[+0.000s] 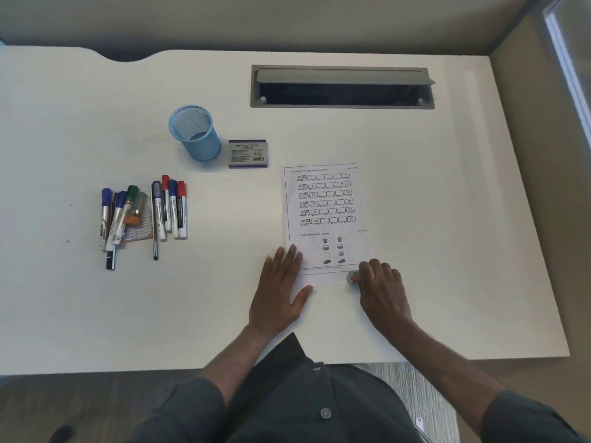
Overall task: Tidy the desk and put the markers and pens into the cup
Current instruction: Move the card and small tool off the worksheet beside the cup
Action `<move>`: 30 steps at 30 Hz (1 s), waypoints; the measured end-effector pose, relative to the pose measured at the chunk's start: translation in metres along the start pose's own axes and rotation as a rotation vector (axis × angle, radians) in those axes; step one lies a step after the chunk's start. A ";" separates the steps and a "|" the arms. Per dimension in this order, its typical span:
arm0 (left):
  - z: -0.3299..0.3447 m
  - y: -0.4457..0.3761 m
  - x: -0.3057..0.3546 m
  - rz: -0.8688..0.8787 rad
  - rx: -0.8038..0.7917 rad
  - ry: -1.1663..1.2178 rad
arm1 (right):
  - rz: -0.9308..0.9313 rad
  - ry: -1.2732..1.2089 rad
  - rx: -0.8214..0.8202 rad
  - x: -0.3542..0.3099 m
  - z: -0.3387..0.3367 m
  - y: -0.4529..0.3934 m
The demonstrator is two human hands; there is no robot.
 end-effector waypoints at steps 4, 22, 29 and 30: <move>0.000 0.002 0.001 0.006 0.005 -0.021 | 0.015 0.024 -0.028 0.002 -0.005 -0.004; -0.005 -0.012 0.002 0.043 -0.028 -0.095 | 0.373 -0.763 0.186 0.058 -0.080 -0.020; -0.014 -0.016 -0.007 0.020 -0.012 -0.041 | 0.309 -0.784 0.132 0.048 -0.076 -0.038; -0.017 -0.017 -0.012 -0.001 0.002 -0.034 | 0.297 -0.786 0.128 0.046 -0.076 -0.042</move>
Point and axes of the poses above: each hand's wrist, its own y-axis away from the middle knuckle, its own z-axis out of the palm, x = y × z, the point moved 7 cm from there along -y, towards the middle knuckle, and after that the axes turned 7 degrees about -z, right-handed, at the moved point
